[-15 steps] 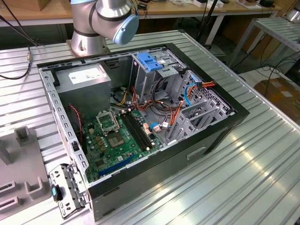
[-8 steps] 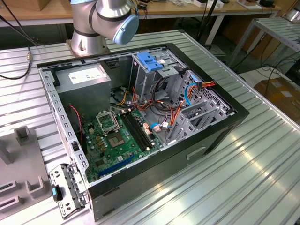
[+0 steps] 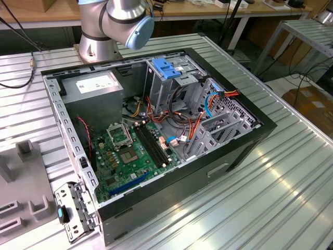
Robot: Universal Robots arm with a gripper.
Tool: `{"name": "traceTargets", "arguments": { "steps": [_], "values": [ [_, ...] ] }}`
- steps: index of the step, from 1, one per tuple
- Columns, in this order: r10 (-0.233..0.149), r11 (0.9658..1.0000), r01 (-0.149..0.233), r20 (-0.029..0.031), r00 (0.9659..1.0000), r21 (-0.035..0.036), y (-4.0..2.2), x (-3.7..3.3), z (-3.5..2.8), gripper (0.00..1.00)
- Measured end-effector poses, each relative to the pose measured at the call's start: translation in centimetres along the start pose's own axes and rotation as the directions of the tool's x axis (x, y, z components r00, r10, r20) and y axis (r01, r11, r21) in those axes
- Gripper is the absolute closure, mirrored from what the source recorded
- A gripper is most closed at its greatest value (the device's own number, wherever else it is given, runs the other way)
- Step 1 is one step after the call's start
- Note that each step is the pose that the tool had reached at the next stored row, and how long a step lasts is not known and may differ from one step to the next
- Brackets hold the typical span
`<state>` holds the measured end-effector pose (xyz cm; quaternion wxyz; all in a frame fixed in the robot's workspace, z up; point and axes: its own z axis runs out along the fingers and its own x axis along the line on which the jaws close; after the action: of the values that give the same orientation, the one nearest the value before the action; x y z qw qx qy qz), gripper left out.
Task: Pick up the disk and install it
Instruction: 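Pick up the disk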
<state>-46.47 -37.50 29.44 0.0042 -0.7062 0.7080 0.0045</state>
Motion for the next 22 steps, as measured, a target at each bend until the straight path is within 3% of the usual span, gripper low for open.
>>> {"name": "traceTargets", "arguments": {
  "steps": [22],
  "values": [
    [0.029, 0.9996, -0.029, 0.0, 0.9996, 0.0004, 0.0, 0.41, 0.09, 0.63]
  ]
}}
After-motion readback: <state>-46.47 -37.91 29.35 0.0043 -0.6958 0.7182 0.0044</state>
